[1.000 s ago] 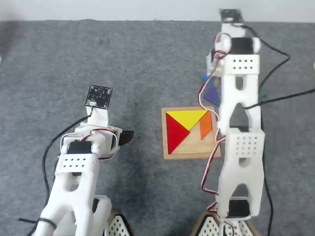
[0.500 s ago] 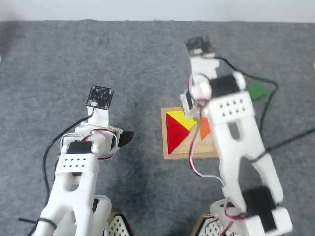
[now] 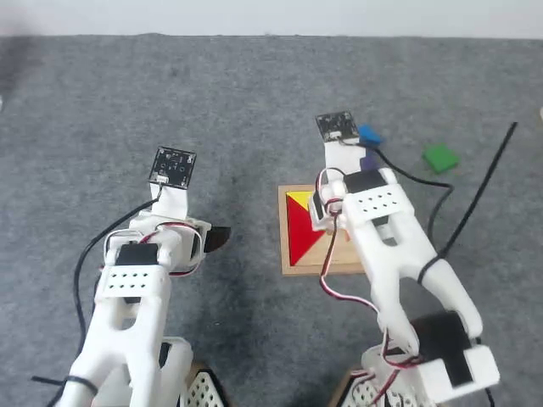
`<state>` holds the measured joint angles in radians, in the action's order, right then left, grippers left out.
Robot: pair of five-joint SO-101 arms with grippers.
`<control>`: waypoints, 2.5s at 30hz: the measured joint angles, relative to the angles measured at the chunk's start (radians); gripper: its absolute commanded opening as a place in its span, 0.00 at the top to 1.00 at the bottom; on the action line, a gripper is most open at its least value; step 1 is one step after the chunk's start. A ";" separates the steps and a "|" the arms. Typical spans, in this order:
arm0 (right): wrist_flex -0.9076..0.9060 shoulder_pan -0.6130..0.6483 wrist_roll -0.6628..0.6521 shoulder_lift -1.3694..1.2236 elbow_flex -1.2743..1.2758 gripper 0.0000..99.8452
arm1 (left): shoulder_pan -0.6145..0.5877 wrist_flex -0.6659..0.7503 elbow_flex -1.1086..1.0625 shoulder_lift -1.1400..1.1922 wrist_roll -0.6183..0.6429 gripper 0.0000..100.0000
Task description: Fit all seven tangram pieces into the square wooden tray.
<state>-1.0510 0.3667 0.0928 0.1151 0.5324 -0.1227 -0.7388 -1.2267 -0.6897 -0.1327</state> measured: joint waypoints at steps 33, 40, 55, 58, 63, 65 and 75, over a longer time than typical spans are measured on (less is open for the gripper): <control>-0.124 0.008 -0.092 -0.048 0.003 0.70 | 0.000 0.000 0.000 0.000 -0.002 0.65; -0.124 -0.098 -0.095 -0.041 0.003 0.70 | 0.000 0.000 0.000 0.000 -0.002 0.65; -0.114 -0.077 -0.095 -0.126 0.003 0.70 | 0.000 0.000 0.000 0.000 -0.002 0.65; -0.100 -0.069 -0.097 -0.161 0.000 0.70 | 0.000 0.000 0.000 0.000 -0.002 0.65; -0.078 -0.068 -0.098 -0.178 -0.003 0.70 | 0.000 0.000 0.000 0.000 -0.002 0.65; -0.078 -0.068 -0.092 -0.178 -0.003 0.70 | 0.000 0.000 0.000 0.000 -0.002 0.65; -0.106 -0.117 -0.089 -0.144 0.002 0.70 | 0.000 0.000 0.000 0.000 -0.002 0.65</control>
<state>-1.1569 0.2501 0.0038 -0.0292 0.5340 -0.1227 -0.7388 -1.2267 -0.6897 -0.1343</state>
